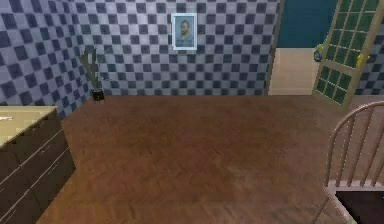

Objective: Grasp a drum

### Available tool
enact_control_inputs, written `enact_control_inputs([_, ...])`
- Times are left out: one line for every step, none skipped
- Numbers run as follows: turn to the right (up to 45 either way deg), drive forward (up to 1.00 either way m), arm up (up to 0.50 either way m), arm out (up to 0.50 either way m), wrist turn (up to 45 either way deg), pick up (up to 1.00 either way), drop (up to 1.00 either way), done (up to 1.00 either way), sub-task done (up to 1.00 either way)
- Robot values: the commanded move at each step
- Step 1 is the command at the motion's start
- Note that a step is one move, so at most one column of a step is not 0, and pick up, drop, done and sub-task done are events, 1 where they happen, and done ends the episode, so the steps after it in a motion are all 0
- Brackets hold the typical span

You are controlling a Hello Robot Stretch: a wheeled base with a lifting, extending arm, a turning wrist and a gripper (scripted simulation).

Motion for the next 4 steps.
enact_control_inputs([0.0,0.00,0.00,0.00,45.0,0.00,0.00,0.00,0.00])
enact_control_inputs([0.0,0.00,0.00,0.00,45.0,0.00,0.00,0.00,0.00])
enact_control_inputs([0.0,0.00,0.00,0.00,39.0,0.00,0.00,0.00,0.00])
enact_control_inputs([0.0,0.00,-0.30,0.00,0.0,0.00,0.00,0.00,0.00])
